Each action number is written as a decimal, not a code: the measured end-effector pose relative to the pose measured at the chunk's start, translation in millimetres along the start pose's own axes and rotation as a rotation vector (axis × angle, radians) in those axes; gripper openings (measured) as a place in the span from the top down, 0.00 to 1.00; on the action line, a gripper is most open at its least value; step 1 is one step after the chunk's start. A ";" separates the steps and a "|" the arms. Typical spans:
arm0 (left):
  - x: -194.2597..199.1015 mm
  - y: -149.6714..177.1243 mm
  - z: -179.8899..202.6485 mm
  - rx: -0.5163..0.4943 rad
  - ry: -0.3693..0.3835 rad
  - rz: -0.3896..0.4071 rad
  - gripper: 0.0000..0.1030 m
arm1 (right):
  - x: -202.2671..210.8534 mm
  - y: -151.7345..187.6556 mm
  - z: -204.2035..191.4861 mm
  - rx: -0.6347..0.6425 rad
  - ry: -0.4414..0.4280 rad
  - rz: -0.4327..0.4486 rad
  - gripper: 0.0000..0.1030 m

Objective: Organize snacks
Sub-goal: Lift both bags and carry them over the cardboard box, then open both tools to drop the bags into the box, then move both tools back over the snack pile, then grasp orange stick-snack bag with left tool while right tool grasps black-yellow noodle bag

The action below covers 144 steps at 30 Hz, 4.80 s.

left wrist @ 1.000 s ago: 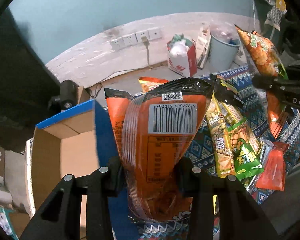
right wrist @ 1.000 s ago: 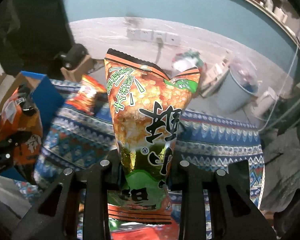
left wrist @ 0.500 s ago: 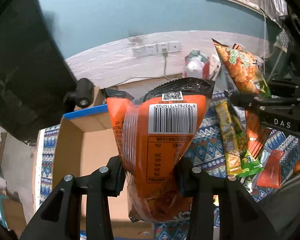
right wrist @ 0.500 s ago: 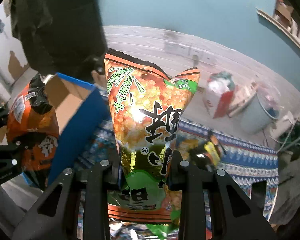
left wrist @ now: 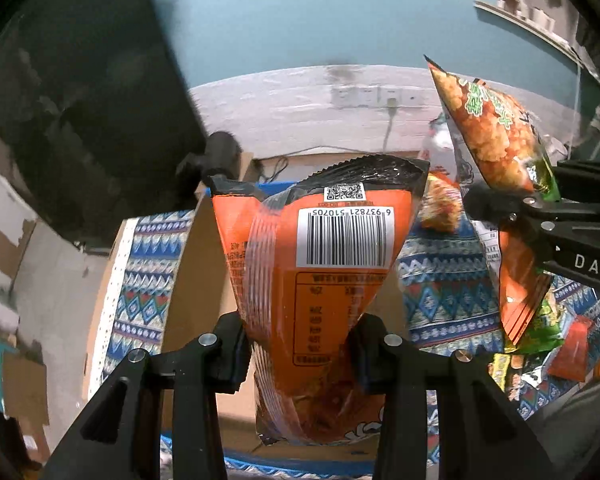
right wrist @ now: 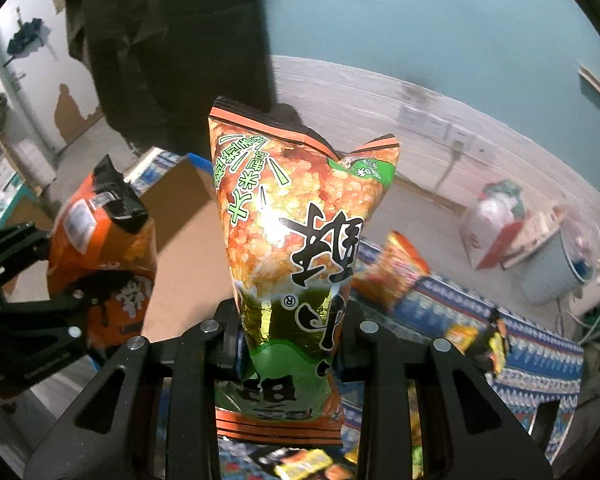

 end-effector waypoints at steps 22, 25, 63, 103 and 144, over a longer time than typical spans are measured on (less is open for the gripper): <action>-62.4 45.5 -60.1 0.138 -0.092 -0.221 0.43 | -89.7 -25.6 -75.3 0.034 -0.119 -0.122 0.72; -59.5 46.1 -65.8 0.150 -0.108 -0.215 0.42 | -100.1 -24.3 -79.8 0.040 -0.125 -0.143 0.72; -6.4 25.5 48.9 -0.031 0.074 -0.136 0.26 | 0.3 33.8 13.3 -0.029 -0.002 -0.129 0.24; -64.7 -74.8 223.2 -0.233 0.139 -0.151 0.20 | 35.1 100.6 243.8 -0.470 0.183 -0.195 0.22; -198.9 -91.3 281.5 -0.351 0.046 -0.222 0.62 | -50.4 122.0 329.2 -0.749 0.097 -0.250 0.29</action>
Point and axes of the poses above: each gripper's, at about its wrist camera, not at the fingertips, and x roughly against the way its jaws point, z to its right, y to its underside, the point moved 2 cm from there along -x, roughly the way its jaws point, and after that the axes turned 9 degrees about -y, right-handed, at the moved point
